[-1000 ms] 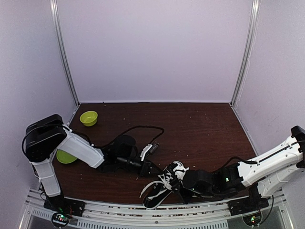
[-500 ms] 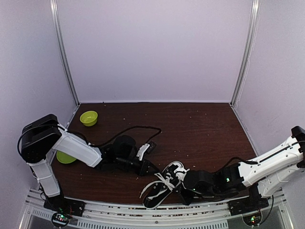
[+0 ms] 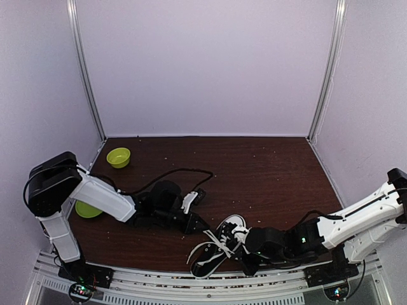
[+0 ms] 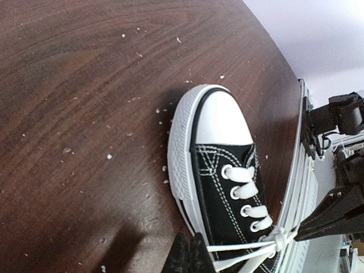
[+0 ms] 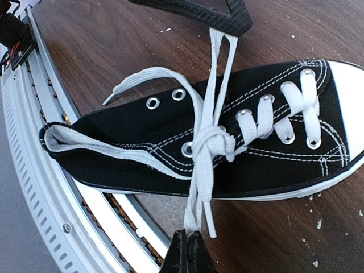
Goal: Tie the shoes
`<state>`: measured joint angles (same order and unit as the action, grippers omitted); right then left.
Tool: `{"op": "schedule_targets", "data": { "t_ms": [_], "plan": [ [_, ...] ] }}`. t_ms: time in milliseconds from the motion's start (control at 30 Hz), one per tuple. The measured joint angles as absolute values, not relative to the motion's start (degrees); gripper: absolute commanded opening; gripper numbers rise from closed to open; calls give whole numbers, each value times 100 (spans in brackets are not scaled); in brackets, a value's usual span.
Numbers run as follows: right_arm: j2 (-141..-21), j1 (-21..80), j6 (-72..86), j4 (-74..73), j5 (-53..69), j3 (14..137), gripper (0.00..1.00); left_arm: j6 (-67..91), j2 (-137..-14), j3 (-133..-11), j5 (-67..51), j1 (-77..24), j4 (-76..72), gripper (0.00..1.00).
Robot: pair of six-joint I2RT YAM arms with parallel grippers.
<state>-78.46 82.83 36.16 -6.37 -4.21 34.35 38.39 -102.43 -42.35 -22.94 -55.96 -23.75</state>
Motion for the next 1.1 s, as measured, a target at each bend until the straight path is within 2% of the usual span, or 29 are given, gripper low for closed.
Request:
{"op": "schedule_targets", "data": {
  "t_ms": [433,467,500,600,633,700,833,1100],
  "plan": [
    [-7909,8252,3599,-565,-196,3420,0,3826,-10206,-4250,-2239,-5489,-2241,0],
    [-7909,8252,3601,-565,-193,3420,2,3800,-10206,-4252,-2281,-5476,-2246,0],
    [-7909,8252,3603,-567,-193,3420,13,3769,-10206,-4257,-2340,-5463,-2257,0],
    [-7898,8252,3642,-615,-204,3420,46,3649,-10206,-4283,-2552,-5417,-2290,33],
    [-7881,8252,3688,-676,-211,3420,53,3590,-10202,-4285,-2578,-5398,-2314,41],
    [-7780,8250,3717,-799,-255,3409,62,3503,-10158,-4283,-2604,-5349,-2305,51],
    [-7247,8103,3795,-834,-301,3247,67,3350,-9819,-4250,-2506,-5317,-2189,59],
    [-6626,7349,3885,-360,-84,2899,64,3245,-9290,-4121,-2263,-5317,-2185,60]
  ]
}}
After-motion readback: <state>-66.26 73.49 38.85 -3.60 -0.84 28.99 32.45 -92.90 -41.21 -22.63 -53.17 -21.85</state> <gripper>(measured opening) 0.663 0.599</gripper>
